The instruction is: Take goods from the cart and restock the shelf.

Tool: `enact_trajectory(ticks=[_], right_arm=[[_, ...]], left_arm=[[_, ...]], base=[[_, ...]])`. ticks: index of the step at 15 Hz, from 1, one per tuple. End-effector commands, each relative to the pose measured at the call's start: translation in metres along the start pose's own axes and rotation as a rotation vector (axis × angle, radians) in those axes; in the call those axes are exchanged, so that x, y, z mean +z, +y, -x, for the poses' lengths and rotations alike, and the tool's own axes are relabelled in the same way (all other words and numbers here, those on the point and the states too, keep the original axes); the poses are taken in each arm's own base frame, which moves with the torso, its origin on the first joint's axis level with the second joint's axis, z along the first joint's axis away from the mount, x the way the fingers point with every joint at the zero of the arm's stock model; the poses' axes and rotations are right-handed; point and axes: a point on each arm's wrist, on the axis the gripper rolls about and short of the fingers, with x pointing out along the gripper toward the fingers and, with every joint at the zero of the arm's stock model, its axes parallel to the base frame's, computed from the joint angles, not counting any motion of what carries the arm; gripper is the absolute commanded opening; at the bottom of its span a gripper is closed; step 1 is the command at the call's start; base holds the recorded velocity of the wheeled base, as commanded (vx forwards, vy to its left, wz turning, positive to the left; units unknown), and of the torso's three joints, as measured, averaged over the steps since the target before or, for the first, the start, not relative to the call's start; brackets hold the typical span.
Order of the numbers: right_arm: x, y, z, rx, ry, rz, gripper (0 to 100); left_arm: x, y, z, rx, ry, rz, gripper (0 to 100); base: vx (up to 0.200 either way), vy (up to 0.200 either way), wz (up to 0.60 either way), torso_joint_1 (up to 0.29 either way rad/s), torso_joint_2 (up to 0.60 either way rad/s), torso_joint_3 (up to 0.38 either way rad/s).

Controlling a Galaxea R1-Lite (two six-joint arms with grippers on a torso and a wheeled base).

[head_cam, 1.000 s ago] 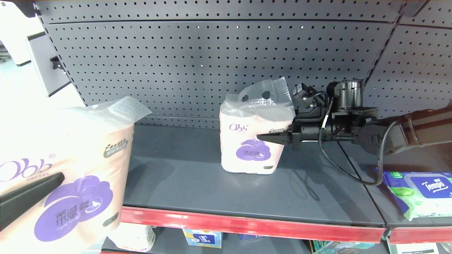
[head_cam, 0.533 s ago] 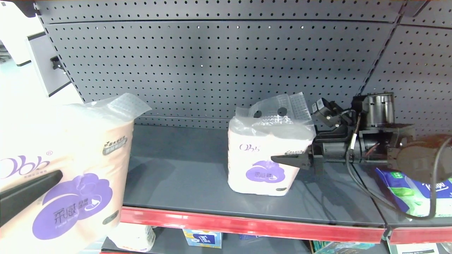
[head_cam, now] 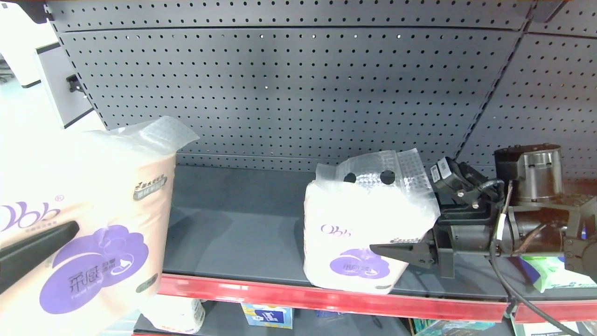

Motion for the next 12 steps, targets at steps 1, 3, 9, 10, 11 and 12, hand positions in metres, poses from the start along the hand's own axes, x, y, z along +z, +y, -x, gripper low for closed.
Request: enact_trajectory(ticks=[1, 3, 9, 10, 11, 12], right_arm=[[0.0011, 0.0062, -0.0003, 0.011, 0.001, 0.006, 0], [-0.0015, 0.0096, 0.0005, 0.009, 0.011, 0.002, 0], [-0.0066, 0.0113, 0.0014, 0.003, 0.027, -0.009, 0], [-0.0065, 0.0110, 0.0011, 0.003, 0.027, -0.007, 0], [-0.0068, 0.0105, 0.0005, 0.002, 0.028, -0.004, 100], [-0.0070, 0.0109, 0.0011, -0.008, 0.033, -0.007, 100]], left_arm=[[0.0001, -0.0002, 0.0002, -0.002, -0.001, 0.000, 0], [0.0000, -0.0001, 0.0003, 0.000, -0.001, 0.000, 0], [0.0001, -0.0003, 0.0002, -0.005, -0.001, 0.000, 0], [0.0001, -0.0003, 0.0002, -0.005, -0.001, 0.000, 0], [0.0001, -0.0003, 0.0002, -0.005, -0.001, 0.000, 0], [0.0001, -0.0003, 0.0002, -0.005, -0.001, 0.000, 0]], base=[[0.000, 0.000, 0.00, 0.000, 0.00, 0.000], [0.000, 0.000, 0.00, 0.000, 0.00, 0.000], [0.000, 0.000, 0.00, 0.000, 0.00, 0.000], [0.000, 0.000, 0.00, 0.000, 0.00, 0.000], [0.000, 0.000, 0.00, 0.000, 0.00, 0.000], [0.000, 0.000, 0.00, 0.000, 0.00, 0.000]])
